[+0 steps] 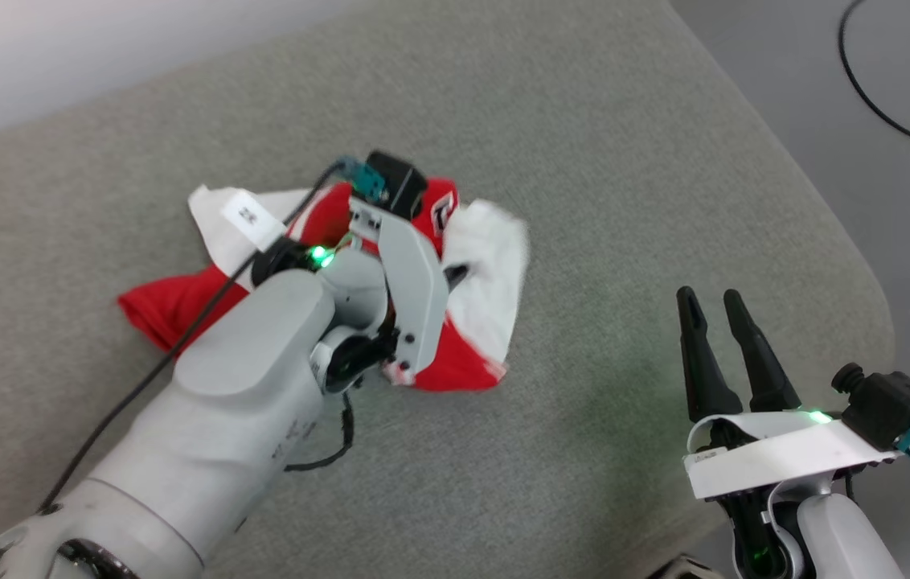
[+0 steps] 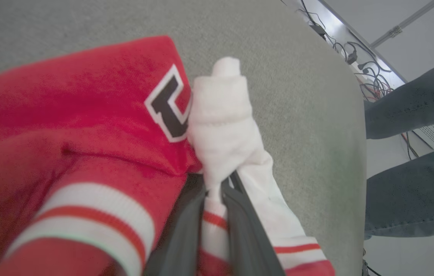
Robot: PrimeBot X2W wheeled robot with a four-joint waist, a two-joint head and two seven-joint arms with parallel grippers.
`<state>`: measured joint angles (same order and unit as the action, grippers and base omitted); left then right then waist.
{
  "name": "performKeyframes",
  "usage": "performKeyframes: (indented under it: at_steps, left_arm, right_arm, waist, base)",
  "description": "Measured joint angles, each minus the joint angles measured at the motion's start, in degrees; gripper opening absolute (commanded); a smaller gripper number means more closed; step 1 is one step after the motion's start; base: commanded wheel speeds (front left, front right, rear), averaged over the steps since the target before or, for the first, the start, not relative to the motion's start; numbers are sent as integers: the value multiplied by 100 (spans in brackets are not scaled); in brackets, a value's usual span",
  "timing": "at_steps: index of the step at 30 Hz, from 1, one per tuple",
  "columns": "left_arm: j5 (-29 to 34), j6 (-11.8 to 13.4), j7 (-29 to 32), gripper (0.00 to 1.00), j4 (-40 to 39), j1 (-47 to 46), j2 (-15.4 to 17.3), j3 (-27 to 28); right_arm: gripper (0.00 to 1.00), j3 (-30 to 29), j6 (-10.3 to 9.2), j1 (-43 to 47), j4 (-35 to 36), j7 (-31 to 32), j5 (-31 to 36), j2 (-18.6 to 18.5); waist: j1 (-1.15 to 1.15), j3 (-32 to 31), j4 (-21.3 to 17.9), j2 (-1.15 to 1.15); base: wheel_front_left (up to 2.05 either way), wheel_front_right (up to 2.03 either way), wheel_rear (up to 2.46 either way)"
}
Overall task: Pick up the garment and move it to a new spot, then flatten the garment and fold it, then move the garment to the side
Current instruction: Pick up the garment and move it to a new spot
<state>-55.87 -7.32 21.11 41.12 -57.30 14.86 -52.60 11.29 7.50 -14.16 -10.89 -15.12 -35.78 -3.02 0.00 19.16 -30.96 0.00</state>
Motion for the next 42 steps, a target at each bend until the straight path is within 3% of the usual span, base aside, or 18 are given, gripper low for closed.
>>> performKeyframes:
  at_steps: [11, 12, 13, 14, 15, 23, 29, 34, 39, 42]
  left_arm:
    - [73, -32, -116, 0, 669, -446, 97, -1314]
    - [55, -32, -205, 18, 664, -458, 123, -1397]
    - [15, -32, -297, 56, 657, -457, 149, -1467]
    - [-5, -32, -401, 87, 636, -458, 177, -1539]
    - [-22, -34, -538, 100, 624, -456, 204, -1592]
    - [-215, -23, -1801, 100, 377, -515, 319, -1641]
    - [-421, -23, -2692, 100, -229, -501, 102, -1647]
    - [-555, -22, -3420, 100, -142, 86, 186, -1489]
    - [-766, -15, -3605, 100, -151, 954, 175, -880]
    - [-408, 26, -3624, 100, -358, 1416, 214, -209]
  right_arm:
    - [100, -31, 0, -26, 168, 0, -9, 2]
    - [100, -9, 0, -26, 171, 0, 2, 2]
    - [100, 19, 0, -26, 170, 0, 8, 3]
    - [100, 48, 0, -26, 165, 0, 30, 3]
    - [100, 90, 0, -29, 147, 0, 58, 2]
    - [100, 208, 0, -94, -107, 0, 613, 8]
    - [100, -65, 0, -104, -316, 0, 1425, 10]
    - [100, -387, 0, -35, -508, 0, 1895, 13]
    - [100, -833, 1, 255, -657, 0, 2089, -107]
    - [100, -1115, 0, 453, -676, 0, 2101, -225]
  waist:
    - [0, 358, -243, 0]
    - [0, 351, -244, 0]
    - [0, 336, -243, 0]
    - [0, 314, -240, 0]
    - [0, 289, -236, 0]
    - [0, 24, -6, 0]
    - [0, -151, 580, 0]
    - [0, -326, 1169, 0]
    - [0, -522, 1779, 0]
    - [0, -636, 2153, 0]
  base:
    - [0, 0, 0]
    - [0, 0, 0]
    - [0, 0, 0]
    - [0, 0, 0]
    - [0, 0, 0]
    - [0, 0, 0]
    - [0, 0, 0]
    - [0, 0, 0]
    - [0, 0, 0]
    - [0, 0, 0]
